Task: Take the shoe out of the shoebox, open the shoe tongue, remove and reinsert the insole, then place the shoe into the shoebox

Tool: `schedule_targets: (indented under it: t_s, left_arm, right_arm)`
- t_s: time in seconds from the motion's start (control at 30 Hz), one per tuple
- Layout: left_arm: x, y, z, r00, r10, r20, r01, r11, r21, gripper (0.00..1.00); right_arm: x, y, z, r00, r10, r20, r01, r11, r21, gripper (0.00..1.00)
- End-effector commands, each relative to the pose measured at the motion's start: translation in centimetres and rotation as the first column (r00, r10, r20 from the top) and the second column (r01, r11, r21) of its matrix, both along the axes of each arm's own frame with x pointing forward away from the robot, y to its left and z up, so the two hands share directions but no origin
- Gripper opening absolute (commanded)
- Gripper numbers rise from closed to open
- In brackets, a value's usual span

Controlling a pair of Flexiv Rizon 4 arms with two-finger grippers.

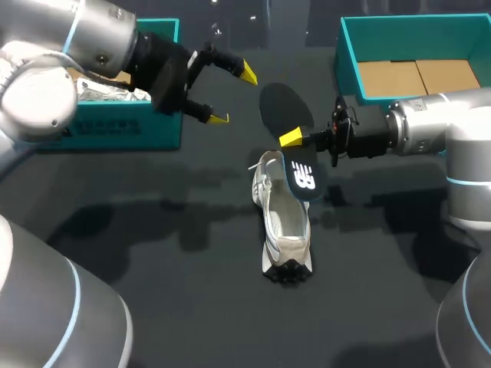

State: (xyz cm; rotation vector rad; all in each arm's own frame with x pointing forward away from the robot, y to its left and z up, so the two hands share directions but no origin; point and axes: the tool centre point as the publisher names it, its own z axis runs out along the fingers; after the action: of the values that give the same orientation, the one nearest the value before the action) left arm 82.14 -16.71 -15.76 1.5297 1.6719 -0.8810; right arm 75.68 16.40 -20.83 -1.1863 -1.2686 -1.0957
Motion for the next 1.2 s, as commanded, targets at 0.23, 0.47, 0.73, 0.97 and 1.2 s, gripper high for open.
schedule_targets:
  t_s: [0.23, 0.47, 0.73, 0.97, 1.2]
  left_arm:
    - [-0.9, 0.5, -0.5, 0.999, 0.030, 0.042, -0.011, 0.913, -0.408, 1.00]
    - [-1.3, -0.1, -1.5, 0.999, 0.026, 0.039, -0.006, 0.890, -0.457, 1.00]
    - [-1.7, -1.3, -3.2, 0.999, 0.032, 0.034, -0.011, 0.870, -0.493, 1.00]
    - [-1.4, -3.1, -4.3, 0.996, 0.080, 0.024, -0.056, 0.853, -0.518, 1.00]
    - [-1.0, -4.7, -5.2, 0.996, 0.090, 0.027, -0.064, 0.856, -0.513, 0.90]
  right_arm:
    - [-0.1, 0.0, 0.0, 1.000, 0.000, -0.001, 0.000, 1.000, -0.003, 0.00]
    - [-0.1, 0.0, 0.0, 1.000, 0.000, -0.001, 0.000, 1.000, -0.003, 0.00]
    - [-0.1, 0.0, 0.0, 1.000, 0.000, -0.001, 0.000, 1.000, -0.003, 0.00]
    - [-0.1, 0.0, 0.0, 1.000, 0.000, -0.001, 0.000, 1.000, -0.003, 0.00]
    - [-0.1, 0.0, 0.0, 1.000, 0.000, -0.001, 0.000, 1.000, -0.003, 0.00]
